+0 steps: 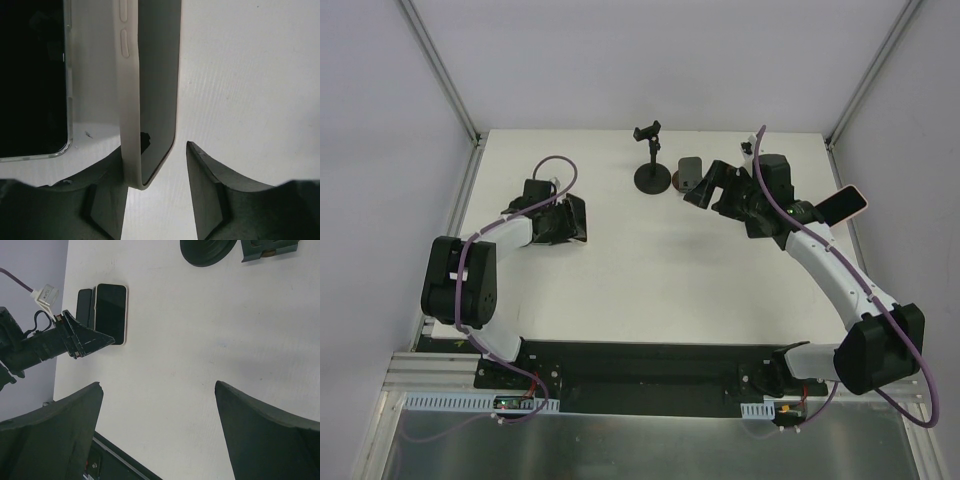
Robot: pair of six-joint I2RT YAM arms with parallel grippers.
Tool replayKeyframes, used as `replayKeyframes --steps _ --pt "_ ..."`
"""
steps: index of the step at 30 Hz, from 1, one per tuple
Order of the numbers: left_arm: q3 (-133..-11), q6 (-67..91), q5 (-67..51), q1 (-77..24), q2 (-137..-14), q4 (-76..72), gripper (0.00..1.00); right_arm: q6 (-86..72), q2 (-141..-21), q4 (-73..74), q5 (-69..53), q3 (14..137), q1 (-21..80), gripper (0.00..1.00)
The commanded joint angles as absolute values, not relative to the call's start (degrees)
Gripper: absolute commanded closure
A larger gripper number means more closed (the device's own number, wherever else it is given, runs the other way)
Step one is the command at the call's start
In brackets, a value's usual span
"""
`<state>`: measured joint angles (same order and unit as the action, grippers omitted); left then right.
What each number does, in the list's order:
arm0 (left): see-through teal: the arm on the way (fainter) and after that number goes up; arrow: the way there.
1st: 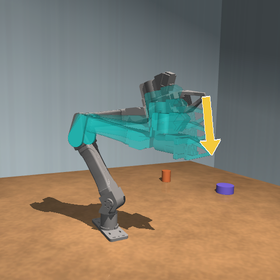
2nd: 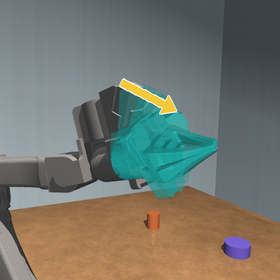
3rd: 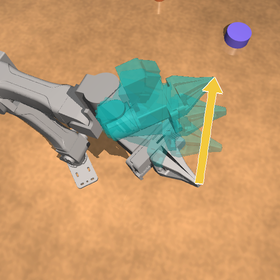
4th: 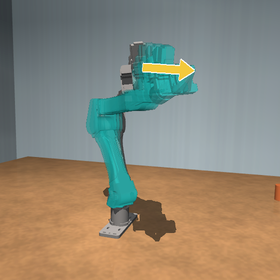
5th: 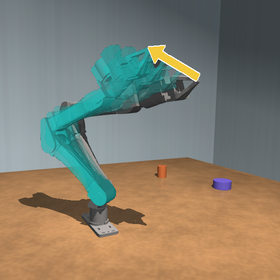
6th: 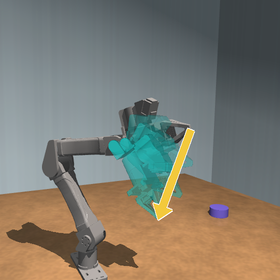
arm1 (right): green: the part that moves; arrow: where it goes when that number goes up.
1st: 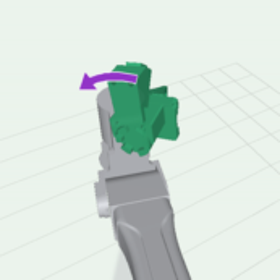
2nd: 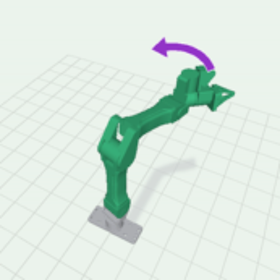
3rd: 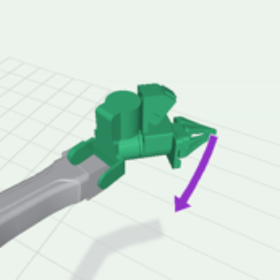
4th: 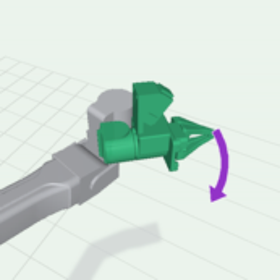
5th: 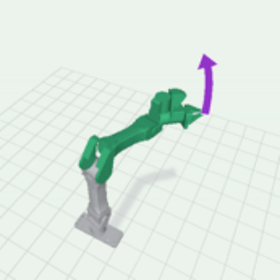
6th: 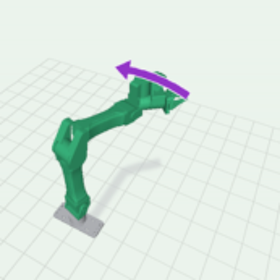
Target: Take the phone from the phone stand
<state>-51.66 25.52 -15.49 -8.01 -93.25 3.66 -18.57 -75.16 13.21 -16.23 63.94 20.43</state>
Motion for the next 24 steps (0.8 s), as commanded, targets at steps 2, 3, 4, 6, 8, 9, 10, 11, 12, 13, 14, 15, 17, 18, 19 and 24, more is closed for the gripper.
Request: replayKeyframes --steps 2,3,4,6,8,9,10,11,12,13,14,15,17,18,19,24 --pt "-55.2 23.0 -11.4 -7.6 -92.2 7.3 0.49 -17.8 -75.1 12.0 -17.5 65.2 20.0 0.04" --pt "-55.8 22.9 -11.1 -7.6 -92.2 7.6 0.47 -17.8 -75.2 12.1 -17.6 65.5 20.1 0.04" --pt "-56.2 22.3 -10.6 -7.6 -92.3 8.3 0.46 -17.8 -75.3 12.1 -17.6 65.7 20.1 0.04" --pt "-57.2 21.8 -10.0 -7.6 -92.5 8.6 0.44 -17.9 -75.7 12.1 -17.8 65.8 20.1 0.04" --pt "-57.9 20.9 -9.8 -7.6 -93.1 9.1 0.44 -18.0 -75.8 12.1 -18.0 66.1 20.1 0.04" --pt "-58.5 20.7 -9.8 -7.6 -93.4 9.4 0.42 -18.0 -76.0 12.2 -18.0 66.2 20.1 0.04" --pt "-58.9 20.4 -9.7 -7.6 -93.7 9.6 0.41 -18.0 -76.0 12.1 -18.1 66.2 20.1 0.04" --pt "-59.1 20.2 -9.4 -7.6 -94.4 9.8 0.41 -18.1 -76.2 12.1 -18.2 66.3 20.1 0.04" --pt "-59.8 20.0 -9.2 -7.6 -94.7 9.9 0.41 -18.2 -76.2 12.1 -18.3 66.3 20.1 0.04" --pt "-60.0 19.8 -9.1 -7.6 -94.9 10.1 0.41 -18.2 -76.2 12.1 -18.4 66.3 20.1 0.04" --pt "-60.4 19.5 -8.9 -7.6 -95.5 10.4 0.4 -18.1 -76.2 12.1 -18.5 66.3 20.1 0.04" --pt "-61.0 19.5 -8.5 -7.6 -95.8 10.5 0.39 -18.2 -76.2 12.1 -18.5 66.3 20.1 0.04" --pt "-61.6 19.1 -8.1 -7.6 -96.7 10.6 0.36 -18.1 -76.2 12.2 -18.5 66.3 20.1 0.04" --pt "-62.2 19.0 -7.7 -7.6 -96.9 11.0 0.36 -18.1 -76.1 12.2 -18.4 66.4 20.1 0.04" --pt "-62.5 18.8 -7.5 -7.6 -97.0 11.1 0.34 -18.0 -76.1 12.3 -18.4 66.4 20.2 0.04" --pt "-63.7 17.8 -7.0 -7.7 -96.9 11.6 0.26 -17.6 -76.0 12.7 -18.2 66.5 20.0 0.04"
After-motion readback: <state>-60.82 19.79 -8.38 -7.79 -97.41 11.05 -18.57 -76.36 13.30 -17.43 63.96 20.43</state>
